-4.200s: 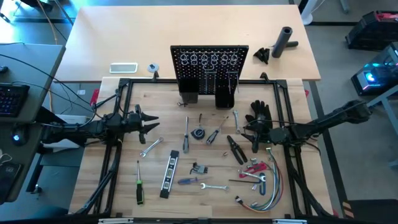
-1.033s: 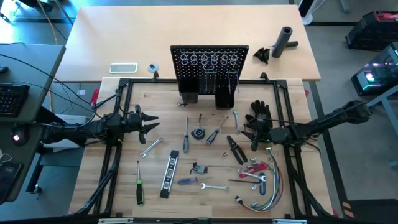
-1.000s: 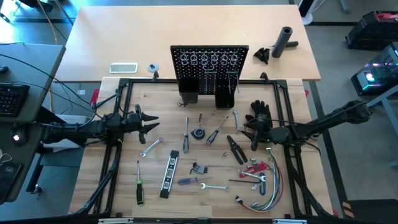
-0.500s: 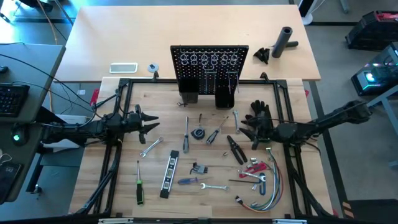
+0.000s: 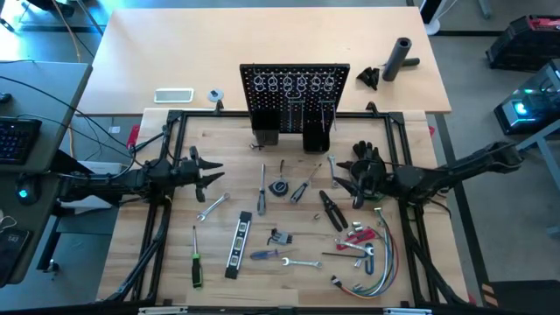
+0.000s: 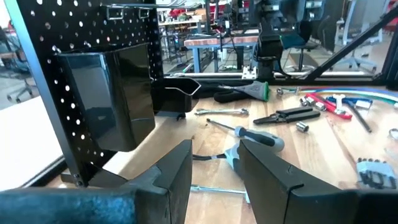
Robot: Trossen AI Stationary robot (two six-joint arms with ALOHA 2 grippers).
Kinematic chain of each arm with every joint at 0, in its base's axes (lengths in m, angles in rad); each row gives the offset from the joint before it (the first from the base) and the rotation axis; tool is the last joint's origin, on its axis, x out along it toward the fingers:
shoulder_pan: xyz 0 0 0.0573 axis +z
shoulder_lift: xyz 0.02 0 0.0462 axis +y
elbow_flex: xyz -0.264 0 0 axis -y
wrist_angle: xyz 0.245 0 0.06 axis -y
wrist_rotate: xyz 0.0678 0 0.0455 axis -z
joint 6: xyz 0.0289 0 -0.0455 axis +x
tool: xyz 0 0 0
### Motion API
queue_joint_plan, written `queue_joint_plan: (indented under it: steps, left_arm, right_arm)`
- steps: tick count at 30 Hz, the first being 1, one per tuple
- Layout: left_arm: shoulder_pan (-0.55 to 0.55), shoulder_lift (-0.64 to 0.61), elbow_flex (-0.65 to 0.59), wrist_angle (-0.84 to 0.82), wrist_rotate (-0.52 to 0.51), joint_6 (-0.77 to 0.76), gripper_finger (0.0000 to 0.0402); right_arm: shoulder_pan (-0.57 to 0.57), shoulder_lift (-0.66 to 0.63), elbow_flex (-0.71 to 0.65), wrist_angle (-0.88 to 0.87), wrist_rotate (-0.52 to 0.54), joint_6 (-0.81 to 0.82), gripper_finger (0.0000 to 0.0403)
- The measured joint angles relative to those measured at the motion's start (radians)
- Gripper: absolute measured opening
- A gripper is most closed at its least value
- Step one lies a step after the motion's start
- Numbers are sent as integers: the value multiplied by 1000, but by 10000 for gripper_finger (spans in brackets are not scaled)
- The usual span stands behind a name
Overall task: Hang tools onto peg board
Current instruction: Hang the right gray screwdriver on the peg board
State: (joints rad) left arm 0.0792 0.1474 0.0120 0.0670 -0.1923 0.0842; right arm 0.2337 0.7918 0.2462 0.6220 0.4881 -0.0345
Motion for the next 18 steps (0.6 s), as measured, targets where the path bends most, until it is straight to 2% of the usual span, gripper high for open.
queue_joint_plan:
  steps: [12,18]
  left_arm:
    - [0,0,0,10,-1,93,126]
    - [0,0,0,14,-1,38,126]
  right_arm:
    - [2,0,35,-75,-27,46,214]
    - [20,0,35,-119,-32,87,214]
